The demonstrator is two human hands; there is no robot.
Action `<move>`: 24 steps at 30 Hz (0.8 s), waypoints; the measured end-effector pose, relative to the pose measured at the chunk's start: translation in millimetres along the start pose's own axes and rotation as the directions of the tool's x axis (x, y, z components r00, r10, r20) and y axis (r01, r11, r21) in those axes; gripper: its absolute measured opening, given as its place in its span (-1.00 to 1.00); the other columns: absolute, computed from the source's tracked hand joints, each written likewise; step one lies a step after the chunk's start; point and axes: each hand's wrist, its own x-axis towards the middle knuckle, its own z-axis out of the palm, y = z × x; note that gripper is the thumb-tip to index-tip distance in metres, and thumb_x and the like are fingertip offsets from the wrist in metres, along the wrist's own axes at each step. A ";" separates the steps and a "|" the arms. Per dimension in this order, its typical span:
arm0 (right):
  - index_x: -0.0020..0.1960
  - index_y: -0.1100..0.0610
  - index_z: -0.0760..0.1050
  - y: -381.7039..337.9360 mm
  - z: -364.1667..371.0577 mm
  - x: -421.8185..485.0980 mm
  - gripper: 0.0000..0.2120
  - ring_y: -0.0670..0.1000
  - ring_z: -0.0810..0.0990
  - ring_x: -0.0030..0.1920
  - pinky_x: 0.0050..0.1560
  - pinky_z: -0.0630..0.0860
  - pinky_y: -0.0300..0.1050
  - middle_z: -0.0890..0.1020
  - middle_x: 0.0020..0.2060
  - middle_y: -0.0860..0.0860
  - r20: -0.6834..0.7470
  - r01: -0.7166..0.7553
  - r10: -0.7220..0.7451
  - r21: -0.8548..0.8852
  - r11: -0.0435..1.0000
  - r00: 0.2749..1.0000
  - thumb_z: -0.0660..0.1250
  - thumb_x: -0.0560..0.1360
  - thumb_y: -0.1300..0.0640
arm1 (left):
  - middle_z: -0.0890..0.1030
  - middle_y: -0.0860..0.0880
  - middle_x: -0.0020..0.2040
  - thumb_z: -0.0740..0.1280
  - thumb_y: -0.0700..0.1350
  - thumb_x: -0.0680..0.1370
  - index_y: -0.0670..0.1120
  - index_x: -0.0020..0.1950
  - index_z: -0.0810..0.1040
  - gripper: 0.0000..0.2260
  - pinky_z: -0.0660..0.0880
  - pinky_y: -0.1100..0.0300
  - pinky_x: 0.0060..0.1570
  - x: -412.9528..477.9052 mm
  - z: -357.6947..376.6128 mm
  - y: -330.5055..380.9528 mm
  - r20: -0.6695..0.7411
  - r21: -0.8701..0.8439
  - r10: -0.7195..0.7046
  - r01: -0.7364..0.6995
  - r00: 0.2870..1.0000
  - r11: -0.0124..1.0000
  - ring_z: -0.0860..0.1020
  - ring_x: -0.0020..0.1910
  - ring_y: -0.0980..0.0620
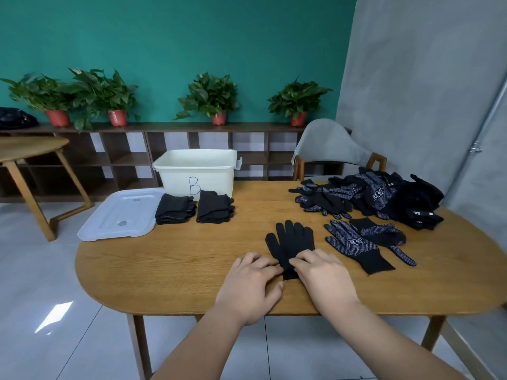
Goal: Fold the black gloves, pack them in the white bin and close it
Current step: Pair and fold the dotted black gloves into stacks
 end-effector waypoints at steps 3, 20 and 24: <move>0.04 0.06 0.71 -2.2 -1.9 0.7 -0.73 0.14 0.60 -0.09 -0.17 0.54 0.04 0.66 -0.07 0.01 -0.022 0.088 -0.091 -0.108 0.990 0.996 0.48 0.37 0.26 | 0.46 0.28 0.47 0.06 0.26 0.66 0.16 0.50 0.53 -0.51 0.25 0.09 0.43 0.7 -0.8 0.0 0.006 0.005 -0.006 0.006 1.000 1.000 0.26 0.46 0.13; 0.53 -0.05 0.45 10.9 -13.0 36.7 -0.58 -0.08 0.30 0.54 0.53 0.29 -0.13 0.44 0.51 -0.16 0.395 -0.235 0.108 0.289 0.928 0.912 0.12 0.72 -0.07 | 0.25 0.24 0.63 0.08 0.23 0.67 0.14 0.49 0.52 -0.54 0.22 0.09 0.47 -1.0 -2.0 1.9 0.006 -0.014 0.021 -0.021 1.000 1.000 0.15 0.58 0.14; 0.66 -0.16 0.18 19.2 -0.6 51.4 -0.49 0.03 -0.01 0.68 0.65 0.06 0.04 0.12 0.68 -0.06 0.670 -0.352 0.158 0.163 0.922 0.725 0.00 0.73 -0.22 | 0.31 0.25 0.61 0.06 0.22 0.68 0.14 0.53 0.45 -0.54 0.11 0.08 0.56 1.4 -2.9 2.5 0.061 -0.036 0.023 -0.021 0.998 0.999 0.12 0.62 0.16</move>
